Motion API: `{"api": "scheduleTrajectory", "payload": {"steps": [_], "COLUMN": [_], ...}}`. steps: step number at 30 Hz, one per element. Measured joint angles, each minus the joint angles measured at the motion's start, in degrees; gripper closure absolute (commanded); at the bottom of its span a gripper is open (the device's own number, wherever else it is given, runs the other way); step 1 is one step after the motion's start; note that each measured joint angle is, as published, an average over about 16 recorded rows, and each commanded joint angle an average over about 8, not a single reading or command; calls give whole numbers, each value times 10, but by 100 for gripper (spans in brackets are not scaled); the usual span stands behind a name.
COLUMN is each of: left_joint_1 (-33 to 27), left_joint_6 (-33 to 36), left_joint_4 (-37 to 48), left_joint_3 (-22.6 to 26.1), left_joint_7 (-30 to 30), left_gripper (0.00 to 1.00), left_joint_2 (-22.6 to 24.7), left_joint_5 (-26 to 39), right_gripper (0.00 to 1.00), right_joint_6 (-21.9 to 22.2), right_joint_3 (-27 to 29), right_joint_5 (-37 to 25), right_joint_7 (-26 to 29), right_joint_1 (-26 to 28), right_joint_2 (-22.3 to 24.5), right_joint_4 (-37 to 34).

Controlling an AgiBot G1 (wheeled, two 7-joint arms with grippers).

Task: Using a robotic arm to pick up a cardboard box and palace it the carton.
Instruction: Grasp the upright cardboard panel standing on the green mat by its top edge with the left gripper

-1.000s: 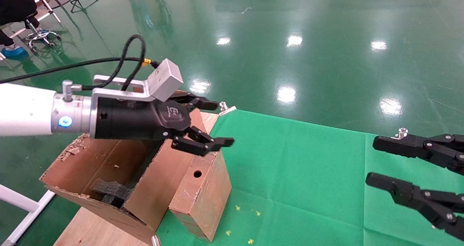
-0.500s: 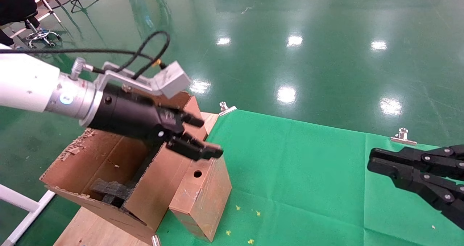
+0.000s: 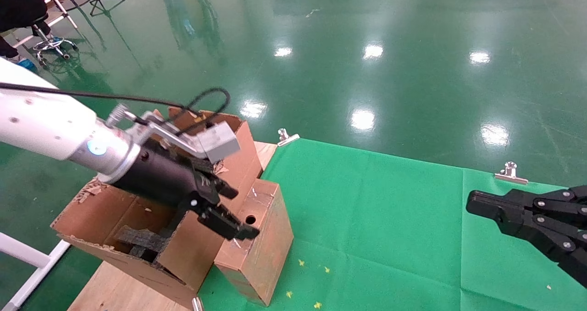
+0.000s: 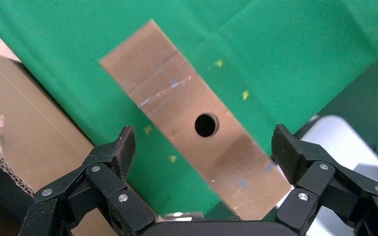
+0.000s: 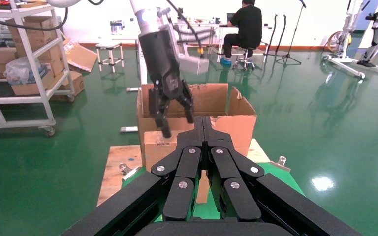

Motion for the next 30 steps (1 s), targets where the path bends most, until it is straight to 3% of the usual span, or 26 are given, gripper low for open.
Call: {"api": "scheduleTrajectory", "payload": {"steps": [10,22,23,27,28,30], "left_joint_1": [-40,-60,-61,-62,-62,-62], "left_joint_6": [-9,-26,-28,-33,-34,-35], "left_joint_4": [1,1,1,1,1,1], "left_joint_3": [97,152,155,162,163,165], "left_joint_7": [-27,-71,-73,-80,-81,-83], "left_gripper": [0,0,0,0,6,31], "left_joint_2": [36,71,73,79,80,82], "left_joint_5": [26,50,52,57,58,59], "right_gripper": [100,99,93,43,31,6], "right_joint_6": [0,0,0,0,0,0], "right_joint_3": [0,0,0,0,0,0], "right_joint_5": [0,0,0,0,0,0], "right_joint_7": [0,0,0,0,0,0], "right_joint_1": [0,0,0,0,0,0], "right_joint_2": [0,0,0,0,0,0], "right_joint_4": [0,0,0,0,0,0]}}
